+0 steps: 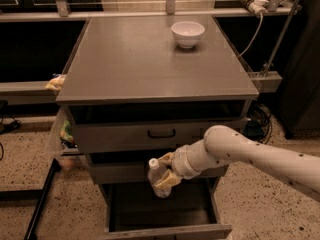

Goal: Pick blue plastic bottle from bottom drawer and place on counter

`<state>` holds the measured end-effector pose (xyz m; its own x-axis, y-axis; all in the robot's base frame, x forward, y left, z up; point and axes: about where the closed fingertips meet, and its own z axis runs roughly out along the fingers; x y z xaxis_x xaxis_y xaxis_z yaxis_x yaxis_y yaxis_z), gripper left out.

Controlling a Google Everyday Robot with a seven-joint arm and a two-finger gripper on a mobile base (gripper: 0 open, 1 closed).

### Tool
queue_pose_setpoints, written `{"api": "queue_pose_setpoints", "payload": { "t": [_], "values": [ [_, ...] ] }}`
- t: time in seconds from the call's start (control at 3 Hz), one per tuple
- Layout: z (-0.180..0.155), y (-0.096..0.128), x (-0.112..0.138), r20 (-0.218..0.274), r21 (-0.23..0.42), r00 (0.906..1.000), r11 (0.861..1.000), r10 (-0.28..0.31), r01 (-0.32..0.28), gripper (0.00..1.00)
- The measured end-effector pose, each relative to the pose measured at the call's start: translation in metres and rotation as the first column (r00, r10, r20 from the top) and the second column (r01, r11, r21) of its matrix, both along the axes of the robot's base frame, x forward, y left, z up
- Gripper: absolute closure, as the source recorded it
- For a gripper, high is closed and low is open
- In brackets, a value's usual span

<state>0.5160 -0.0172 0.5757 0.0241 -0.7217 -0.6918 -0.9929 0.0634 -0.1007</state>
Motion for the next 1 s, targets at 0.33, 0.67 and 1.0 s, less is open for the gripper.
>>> {"api": "queue_pose_setpoints", "payload": {
  "t": [0.33,0.67,1.0],
  "values": [
    [0.073,-0.008,-0.028,0.02,-0.037,0.9988,0.998,-0.044,0.045,1.0],
    [0.106,-0.01,-0.026,0.087,-0.073,0.9953,0.996,-0.043,0.049,1.0],
    [0.106,-0.01,-0.026,0.087,-0.073,0.9953,0.996,-0.043,0.049,1.0]
  ]
}}
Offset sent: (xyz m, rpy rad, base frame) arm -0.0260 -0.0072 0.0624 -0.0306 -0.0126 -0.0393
